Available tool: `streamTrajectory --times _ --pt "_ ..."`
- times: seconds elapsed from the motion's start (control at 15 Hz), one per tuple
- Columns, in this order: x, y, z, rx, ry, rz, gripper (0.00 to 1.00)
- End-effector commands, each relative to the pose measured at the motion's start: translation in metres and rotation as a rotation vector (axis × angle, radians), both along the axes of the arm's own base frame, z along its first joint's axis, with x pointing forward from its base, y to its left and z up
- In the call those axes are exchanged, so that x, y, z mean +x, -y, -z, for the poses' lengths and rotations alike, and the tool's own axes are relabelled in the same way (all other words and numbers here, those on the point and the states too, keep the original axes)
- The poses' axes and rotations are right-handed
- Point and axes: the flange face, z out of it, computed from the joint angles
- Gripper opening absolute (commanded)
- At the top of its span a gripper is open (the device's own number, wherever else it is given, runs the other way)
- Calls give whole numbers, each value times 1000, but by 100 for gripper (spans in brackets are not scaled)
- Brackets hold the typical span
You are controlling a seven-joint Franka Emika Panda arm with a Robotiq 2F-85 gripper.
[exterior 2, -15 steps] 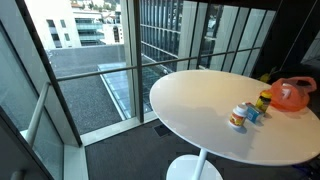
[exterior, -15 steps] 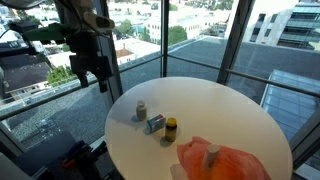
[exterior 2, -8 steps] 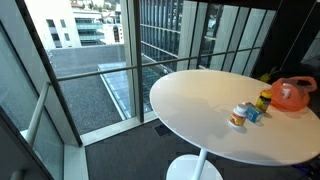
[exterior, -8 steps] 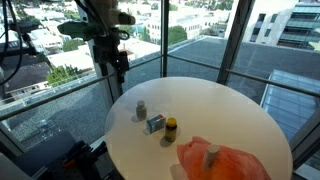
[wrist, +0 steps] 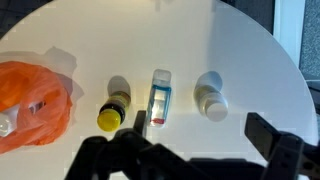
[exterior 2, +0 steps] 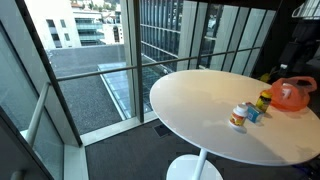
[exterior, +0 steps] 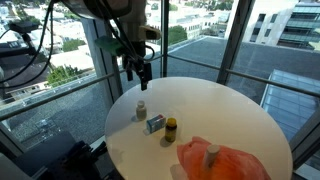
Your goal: Put the bottle with the yellow lid in the plastic bag.
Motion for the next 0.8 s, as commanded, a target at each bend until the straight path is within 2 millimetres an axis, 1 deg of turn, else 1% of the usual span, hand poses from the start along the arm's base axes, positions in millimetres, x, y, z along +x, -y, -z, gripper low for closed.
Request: streamTrajectory --times 0.0,0.33,0.73 --pt "25 23 18 3 4 79 100" --pt "40 55 52 9 22 155 100" --pt "51 89 84 -22 43 303 100"
